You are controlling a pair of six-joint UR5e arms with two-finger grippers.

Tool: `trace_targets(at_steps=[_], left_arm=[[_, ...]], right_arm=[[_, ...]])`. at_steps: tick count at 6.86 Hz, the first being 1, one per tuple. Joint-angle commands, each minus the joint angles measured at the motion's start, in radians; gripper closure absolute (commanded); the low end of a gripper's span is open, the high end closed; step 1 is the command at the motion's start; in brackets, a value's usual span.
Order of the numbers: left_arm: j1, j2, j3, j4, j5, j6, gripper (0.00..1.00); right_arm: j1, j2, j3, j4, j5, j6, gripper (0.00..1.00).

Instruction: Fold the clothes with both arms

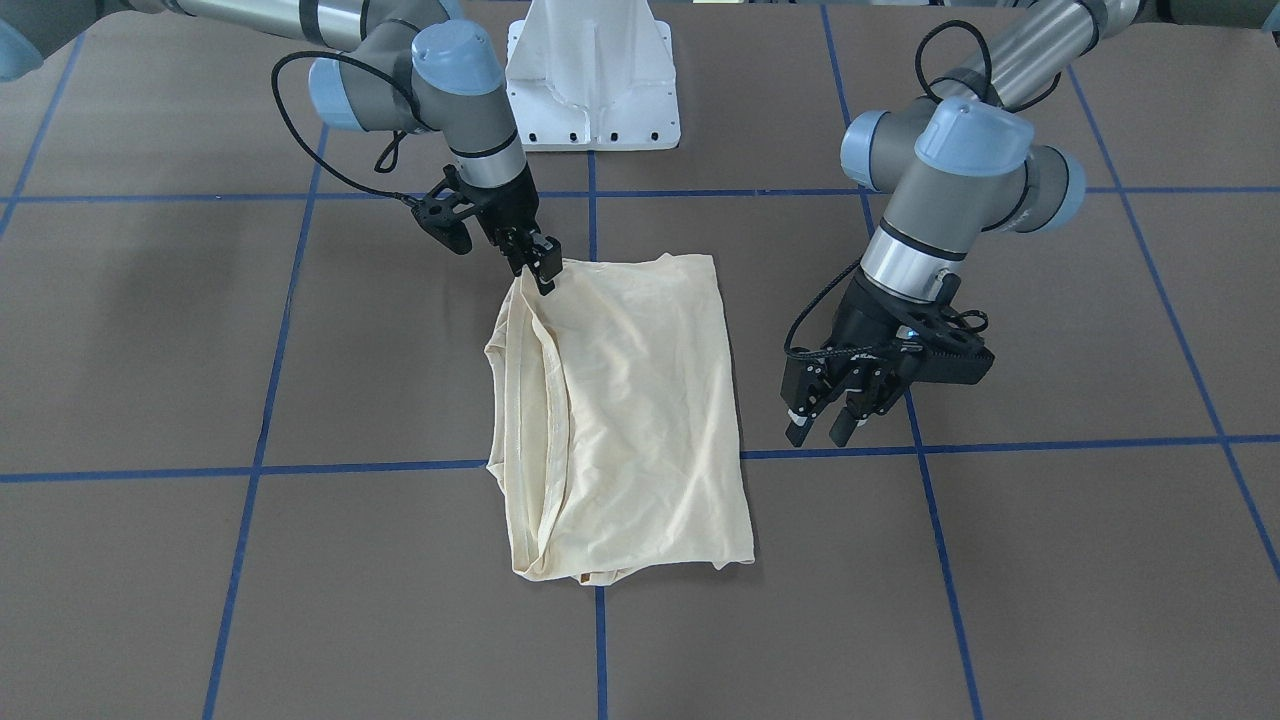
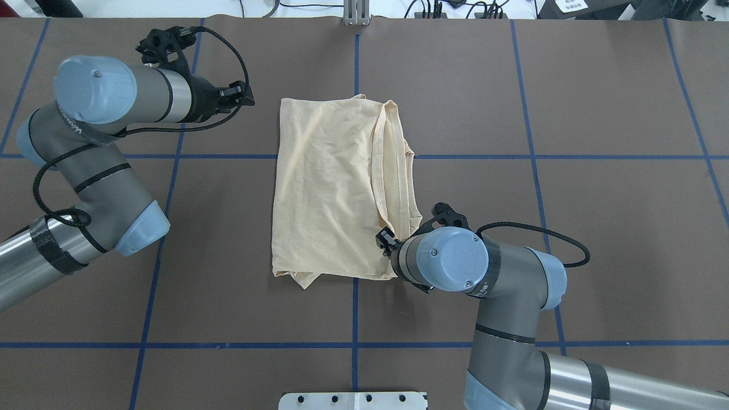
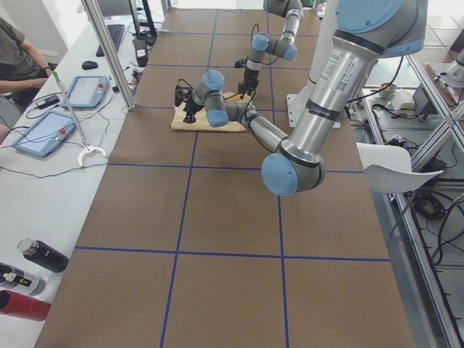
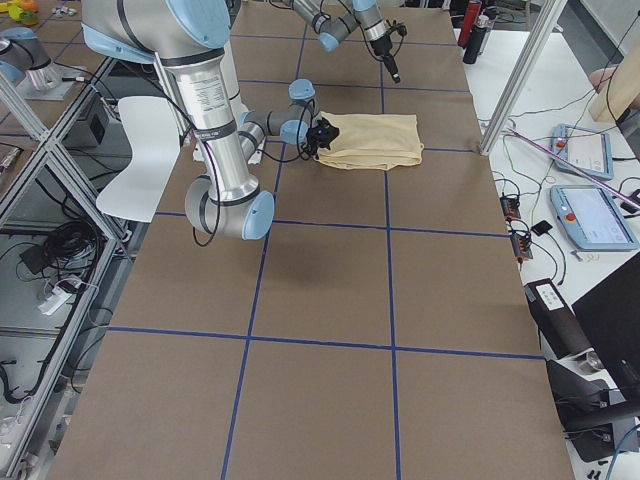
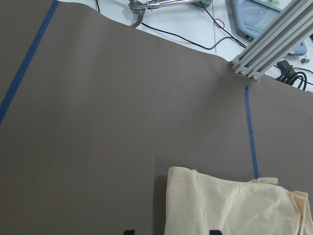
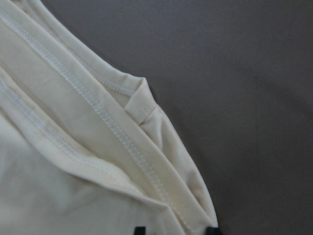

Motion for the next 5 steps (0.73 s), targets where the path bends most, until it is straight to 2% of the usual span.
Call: trace_targets(at_steps=[1, 5], left_arm=[[-0.001, 0.000, 0.000, 0.000, 0.000, 0.000, 0.41], [0.001, -0.003, -0.002, -0.005, -0.003, -0.062, 0.41]], right_arm=[[-0.007, -0.008, 0.001, -0.001, -0.001, 0.008, 1.00], [0.005, -0.018, 0.044, -0.015, 0.004, 0.006, 1.00]])
